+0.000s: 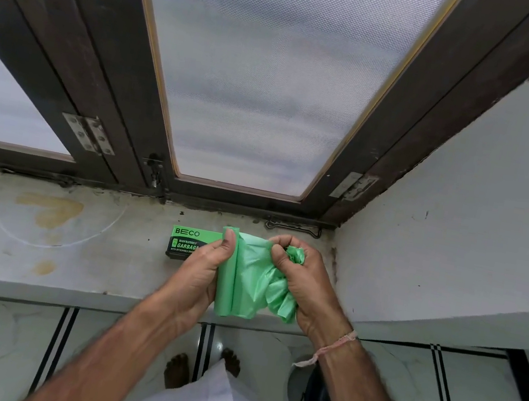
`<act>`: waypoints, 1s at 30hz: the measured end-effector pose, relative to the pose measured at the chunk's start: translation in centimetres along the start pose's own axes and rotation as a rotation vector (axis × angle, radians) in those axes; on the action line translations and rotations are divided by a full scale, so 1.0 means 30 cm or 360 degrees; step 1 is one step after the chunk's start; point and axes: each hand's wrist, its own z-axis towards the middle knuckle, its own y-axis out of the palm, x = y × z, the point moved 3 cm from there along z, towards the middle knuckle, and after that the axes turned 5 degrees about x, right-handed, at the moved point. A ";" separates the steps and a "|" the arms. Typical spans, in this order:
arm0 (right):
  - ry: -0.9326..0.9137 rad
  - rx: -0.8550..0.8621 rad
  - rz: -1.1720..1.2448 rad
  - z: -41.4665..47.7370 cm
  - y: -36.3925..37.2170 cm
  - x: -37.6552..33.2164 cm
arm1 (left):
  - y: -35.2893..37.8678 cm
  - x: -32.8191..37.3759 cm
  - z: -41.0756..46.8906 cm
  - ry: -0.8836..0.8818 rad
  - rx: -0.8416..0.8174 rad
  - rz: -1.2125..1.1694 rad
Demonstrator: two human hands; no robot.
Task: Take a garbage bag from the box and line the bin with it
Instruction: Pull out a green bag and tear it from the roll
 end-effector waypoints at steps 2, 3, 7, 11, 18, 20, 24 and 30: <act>0.0013 -0.0039 0.0025 -0.005 0.006 -0.011 | 0.007 -0.001 -0.006 -0.0005 -0.0015 0.0000; 0.0044 -0.0087 0.0048 -0.010 0.011 -0.016 | 0.010 -0.002 -0.008 -0.0008 -0.0026 0.0002; 0.0072 -0.0191 0.0017 -0.029 0.022 -0.031 | 0.018 -0.004 -0.012 -0.0021 -0.0034 -0.0018; 0.0049 -0.0124 0.0051 -0.024 0.017 -0.026 | 0.008 -0.003 -0.006 -0.0008 0.0048 -0.0058; 0.0016 0.0012 0.0055 -0.004 -0.002 -0.019 | -0.012 -0.010 -0.002 -0.0007 0.0134 -0.0166; 0.0073 -0.0085 0.0063 -0.010 0.005 -0.020 | -0.010 -0.012 -0.006 -0.0012 0.0124 -0.0156; 0.0059 -0.0175 0.0011 -0.025 0.018 -0.027 | 0.002 -0.014 -0.006 0.0002 0.0095 -0.0118; 0.0129 -0.0056 0.0147 -0.023 0.003 -0.023 | -0.011 -0.011 -0.003 0.0000 0.0175 -0.0157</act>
